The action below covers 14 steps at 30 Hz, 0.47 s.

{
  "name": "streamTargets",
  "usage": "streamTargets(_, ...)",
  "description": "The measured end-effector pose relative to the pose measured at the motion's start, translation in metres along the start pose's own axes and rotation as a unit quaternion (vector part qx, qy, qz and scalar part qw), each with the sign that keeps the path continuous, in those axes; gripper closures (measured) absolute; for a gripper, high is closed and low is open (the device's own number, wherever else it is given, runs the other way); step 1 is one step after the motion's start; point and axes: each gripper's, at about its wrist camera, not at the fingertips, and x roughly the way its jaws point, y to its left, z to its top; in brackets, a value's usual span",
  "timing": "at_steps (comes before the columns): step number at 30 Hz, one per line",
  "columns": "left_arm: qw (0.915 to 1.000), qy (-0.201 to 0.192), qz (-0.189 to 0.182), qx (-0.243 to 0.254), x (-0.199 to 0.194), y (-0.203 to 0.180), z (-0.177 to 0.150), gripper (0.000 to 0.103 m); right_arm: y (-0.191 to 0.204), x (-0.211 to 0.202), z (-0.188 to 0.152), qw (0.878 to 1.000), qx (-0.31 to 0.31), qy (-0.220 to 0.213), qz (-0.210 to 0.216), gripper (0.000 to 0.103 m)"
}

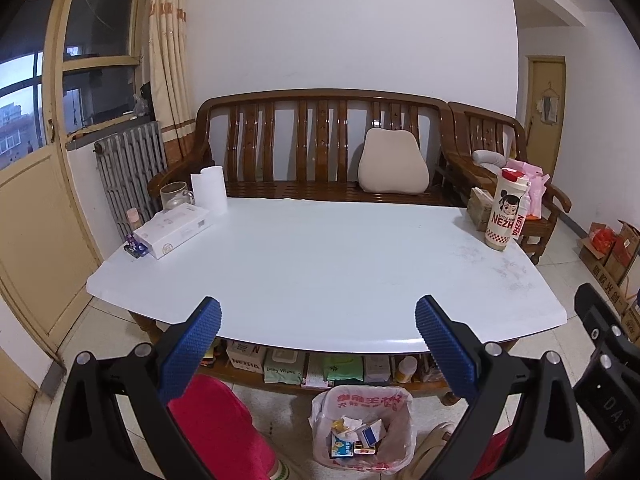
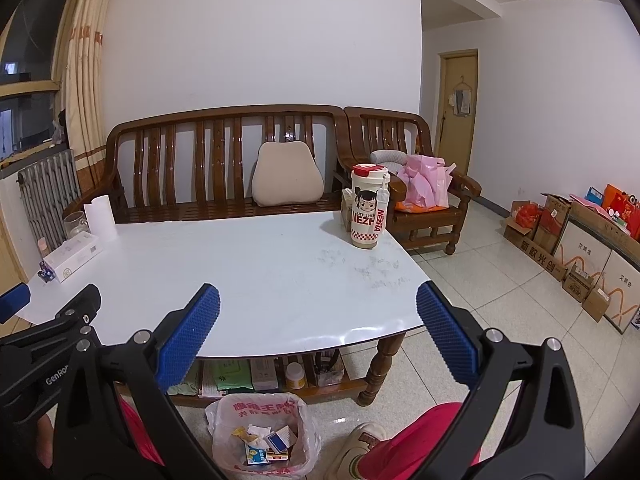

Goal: Collect trash

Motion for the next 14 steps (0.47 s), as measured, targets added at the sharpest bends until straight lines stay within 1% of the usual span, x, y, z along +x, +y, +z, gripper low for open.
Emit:
streamTargets(5,0.9999,0.001,0.002,0.012,0.0004,-0.0033,-0.0005,0.008,0.0002,-0.0001,-0.0006,1.0,0.0,0.001,0.001,0.007)
streamTargets(10,0.9997,0.02,-0.012,0.011,0.0029,-0.0049,0.0,0.008,0.001,0.0011,-0.0011,1.0,0.0,0.003,-0.001,0.007)
streamTargets(14,0.9997,0.019,-0.005,0.012,0.0036,-0.0053,-0.0006,0.008,0.0007,0.0013,-0.0003,1.0,0.0,0.003,-0.001,0.007)
